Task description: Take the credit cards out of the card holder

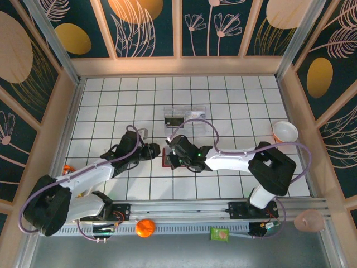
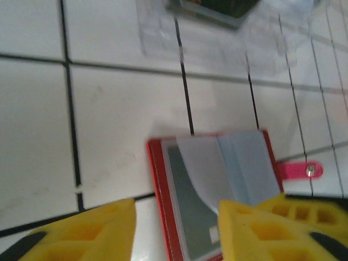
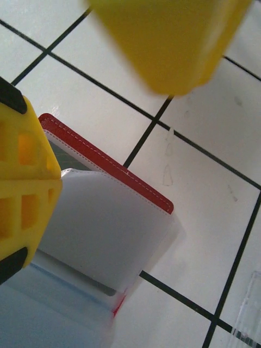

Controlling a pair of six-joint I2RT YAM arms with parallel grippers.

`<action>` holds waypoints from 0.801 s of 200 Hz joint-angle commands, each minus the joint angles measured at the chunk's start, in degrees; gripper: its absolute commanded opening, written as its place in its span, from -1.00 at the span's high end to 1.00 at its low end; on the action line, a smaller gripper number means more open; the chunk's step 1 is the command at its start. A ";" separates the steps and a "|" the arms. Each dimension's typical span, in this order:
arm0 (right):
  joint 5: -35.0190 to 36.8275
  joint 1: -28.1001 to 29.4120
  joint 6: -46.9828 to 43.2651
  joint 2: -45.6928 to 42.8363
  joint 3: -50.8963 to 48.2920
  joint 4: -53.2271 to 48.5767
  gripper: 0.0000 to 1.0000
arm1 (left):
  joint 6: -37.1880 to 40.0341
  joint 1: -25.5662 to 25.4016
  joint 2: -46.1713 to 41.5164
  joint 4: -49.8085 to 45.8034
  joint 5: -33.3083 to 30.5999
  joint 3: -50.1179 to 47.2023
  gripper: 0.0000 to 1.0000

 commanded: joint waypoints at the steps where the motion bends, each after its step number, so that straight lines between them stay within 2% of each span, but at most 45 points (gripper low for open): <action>1: -1.45 -0.27 2.84 -1.76 -1.52 3.44 1.00 | -2.05 -0.89 2.27 4.11 3.23 -1.73 0.33; 48: -1.45 -0.24 3.86 -1.82 -2.28 3.74 1.00 | -1.34 -3.28 6.22 4.39 4.87 -0.79 0.81; 79: -1.45 -0.24 4.17 -1.77 -2.50 3.64 1.00 | -2.13 -4.92 9.35 6.53 7.11 -0.81 1.00; 160: -1.45 -0.22 4.87 -1.62 -3.06 4.09 1.00 | -3.48 -6.69 12.62 7.73 8.22 -0.33 1.00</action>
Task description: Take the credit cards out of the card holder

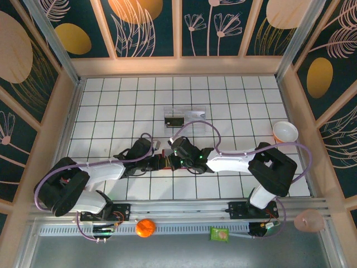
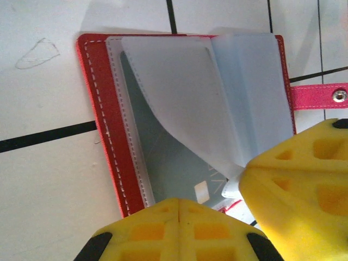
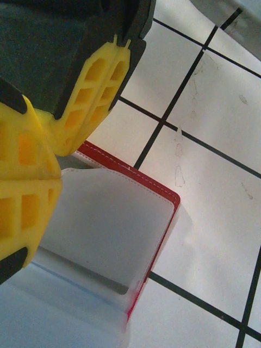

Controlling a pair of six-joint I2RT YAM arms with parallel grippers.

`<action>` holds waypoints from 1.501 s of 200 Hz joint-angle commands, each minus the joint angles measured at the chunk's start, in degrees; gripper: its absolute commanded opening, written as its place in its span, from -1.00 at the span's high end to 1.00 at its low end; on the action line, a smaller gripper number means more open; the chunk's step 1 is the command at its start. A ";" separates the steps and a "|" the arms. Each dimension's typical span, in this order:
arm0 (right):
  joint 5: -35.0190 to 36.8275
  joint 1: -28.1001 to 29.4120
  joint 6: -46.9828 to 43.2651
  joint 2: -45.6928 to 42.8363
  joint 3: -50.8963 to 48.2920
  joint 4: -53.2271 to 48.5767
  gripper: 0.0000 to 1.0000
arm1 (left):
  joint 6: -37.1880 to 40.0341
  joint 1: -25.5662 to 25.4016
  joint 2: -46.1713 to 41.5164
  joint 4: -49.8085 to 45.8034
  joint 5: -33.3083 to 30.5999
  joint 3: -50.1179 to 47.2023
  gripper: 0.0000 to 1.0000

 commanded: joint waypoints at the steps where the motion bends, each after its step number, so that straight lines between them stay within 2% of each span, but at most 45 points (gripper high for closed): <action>1: -0.14 -0.23 0.89 -1.35 -0.63 1.46 1.00 | -1.19 -0.42 1.76 1.78 0.81 0.98 1.00; 61: 0.08 -0.24 2.02 -1.94 -1.02 0.26 1.00 | -2.94 -0.43 4.32 0.18 -0.77 0.20 1.00; 97: 4.94 -0.24 5.34 -5.34 -3.82 -2.45 1.00 | -3.65 -0.48 5.37 1.44 0.53 -0.87 1.00; 142: 10.68 -0.24 12.63 -13.92 -10.39 -6.81 1.00 | -3.50 -0.47 5.17 1.53 1.20 -0.69 1.00; 165: 13.81 -0.33 17.59 -18.16 -12.58 -11.64 0.74 | -3.39 -0.85 5.80 1.74 1.76 -0.06 1.00; 194: 16.72 -0.33 23.60 -23.74 -14.92 -17.74 0.22 | -3.19 -1.56 6.50 0.74 2.11 1.40 1.00; 207: 17.42 -0.35 24.31 -26.84 -15.92 -18.78 0.10 | -2.88 -1.71 6.45 0.52 2.41 1.88 1.00; 231: 15.36 -1.83 22.99 -30.42 -17.32 -17.00 0.07 | -2.21 -1.91 5.65 0.40 3.06 3.35 1.00; 300: 14.68 -3.92 20.60 -31.25 -16.50 -16.29 0.08 | 1.39 -6.04 7.91 -3.10 4.40 12.43 1.00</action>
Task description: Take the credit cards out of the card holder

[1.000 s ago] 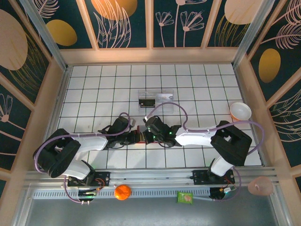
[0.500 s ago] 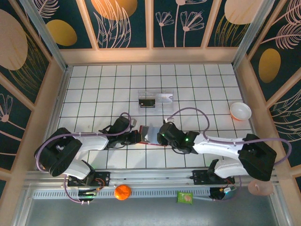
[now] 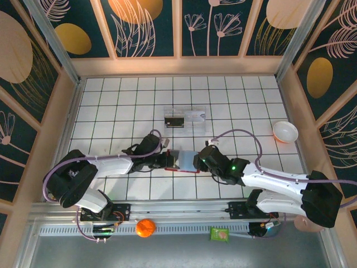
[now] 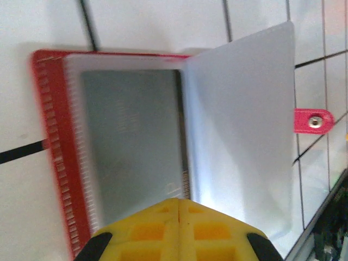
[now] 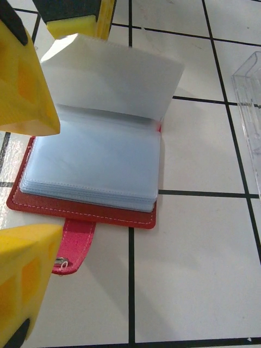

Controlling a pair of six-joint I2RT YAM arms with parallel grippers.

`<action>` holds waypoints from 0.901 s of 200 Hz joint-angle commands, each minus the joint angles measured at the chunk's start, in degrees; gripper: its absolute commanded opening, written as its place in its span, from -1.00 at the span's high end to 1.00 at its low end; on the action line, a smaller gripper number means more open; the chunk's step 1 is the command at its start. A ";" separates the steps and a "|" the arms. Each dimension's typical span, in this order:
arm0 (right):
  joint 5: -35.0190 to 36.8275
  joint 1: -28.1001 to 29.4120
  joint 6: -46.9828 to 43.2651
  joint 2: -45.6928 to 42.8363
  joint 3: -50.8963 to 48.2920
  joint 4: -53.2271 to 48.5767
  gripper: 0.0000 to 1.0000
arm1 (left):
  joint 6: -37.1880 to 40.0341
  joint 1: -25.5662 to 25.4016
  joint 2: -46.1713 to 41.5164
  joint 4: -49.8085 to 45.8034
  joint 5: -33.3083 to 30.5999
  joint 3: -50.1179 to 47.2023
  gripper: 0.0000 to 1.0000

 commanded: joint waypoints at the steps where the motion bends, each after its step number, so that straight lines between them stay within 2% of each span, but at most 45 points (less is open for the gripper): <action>1: 0.97 -1.02 -0.59 -1.15 0.01 -0.49 0.08 | 2.53 -2.12 1.69 -1.89 2.26 4.35 1.00; 59: 0.81 -3.61 -1.18 -6.24 -1.49 -2.58 0.09 | 5.00 -9.32 14.96 -3.42 7.93 12.87 1.00; 78: 0.61 -4.08 -1.12 -6.83 -1.84 -2.46 0.09 | 5.46 -9.91 16.47 -4.80 7.30 13.70 1.00; 93: -0.71 -4.35 -1.56 -6.64 -1.86 -1.25 0.10 | 5.80 -9.77 14.56 -5.29 4.89 13.49 1.00; 120: -5.59 -5.36 -4.62 -5.18 -0.99 2.51 0.13 | 4.62 -8.70 6.56 -4.59 -1.14 11.89 0.80; 151: -15.14 -5.90 -9.05 -0.74 1.50 8.90 0.38 | 2.78 -3.15 -2.57 -4.85 -8.17 7.53 0.70; 180: -22.31 -6.15 -9.68 7.74 4.27 11.72 0.60 | 4.92 -1.17 -3.49 -8.18 -13.20 5.88 0.71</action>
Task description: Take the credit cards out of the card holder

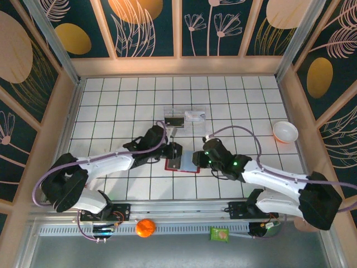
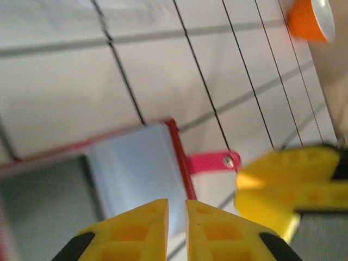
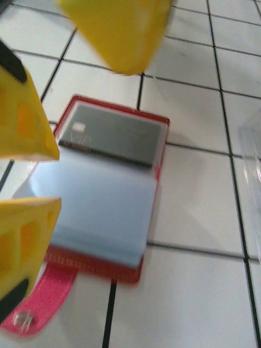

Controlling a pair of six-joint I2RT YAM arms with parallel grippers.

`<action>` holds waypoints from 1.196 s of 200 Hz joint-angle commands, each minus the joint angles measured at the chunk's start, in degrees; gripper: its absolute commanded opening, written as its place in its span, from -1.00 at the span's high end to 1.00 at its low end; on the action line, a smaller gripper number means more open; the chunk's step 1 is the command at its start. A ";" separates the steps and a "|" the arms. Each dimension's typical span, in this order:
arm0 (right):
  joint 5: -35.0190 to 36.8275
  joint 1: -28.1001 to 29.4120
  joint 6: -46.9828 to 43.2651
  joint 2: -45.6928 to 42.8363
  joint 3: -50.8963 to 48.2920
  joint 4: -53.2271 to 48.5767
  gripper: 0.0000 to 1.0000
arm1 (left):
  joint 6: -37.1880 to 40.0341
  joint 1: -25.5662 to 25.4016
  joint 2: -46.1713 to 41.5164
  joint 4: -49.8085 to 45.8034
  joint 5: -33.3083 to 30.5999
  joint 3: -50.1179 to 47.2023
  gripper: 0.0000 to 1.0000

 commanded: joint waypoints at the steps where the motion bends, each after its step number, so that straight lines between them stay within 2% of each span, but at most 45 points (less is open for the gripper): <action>1: -8.10 -0.37 -2.07 5.36 3.00 5.19 0.60 | 1.04 0.83 0.80 -4.26 -6.43 -2.18 0.71; 13: -9.42 -0.38 -1.79 8.47 3.35 5.79 0.63 | 1.50 0.92 1.16 -4.25 -7.14 -2.48 0.73; 38: -7.59 -0.72 -0.94 13.42 4.48 2.60 0.74 | 1.98 1.02 1.32 -3.93 -7.90 -3.11 0.72; 76: -5.46 -1.90 1.22 16.20 1.65 -0.06 0.82 | 3.20 1.07 2.70 -3.26 -7.10 -3.57 0.64; 110: -1.52 -3.06 -0.79 17.31 1.74 -1.49 0.83 | 4.70 1.16 4.14 -1.79 -6.05 -3.42 0.64; 137: -0.29 -3.73 -4.43 16.33 4.01 -2.16 0.80 | 5.51 1.23 3.07 1.46 -3.52 -4.04 0.44; 151: -1.65 -3.76 -6.81 14.22 4.83 -0.73 0.73 | 5.79 1.20 2.37 2.96 -2.79 -4.61 0.40; 169: -4.51 -3.71 -9.03 11.80 6.43 0.81 0.60 | 5.79 1.15 0.95 2.96 -5.54 -5.33 0.39; 198: -10.71 -3.81 -7.51 12.52 9.26 4.00 0.47 | 5.62 1.69 -1.95 4.76 -6.75 -7.22 0.31; 221: -15.62 -4.02 -4.39 16.63 10.65 7.58 0.47 | 5.24 1.74 -0.24 5.13 -4.50 -7.58 0.59; 239: -16.46 -4.33 -2.27 18.98 10.85 9.54 0.46 | 4.31 1.71 0.54 6.56 -3.65 -8.95 0.60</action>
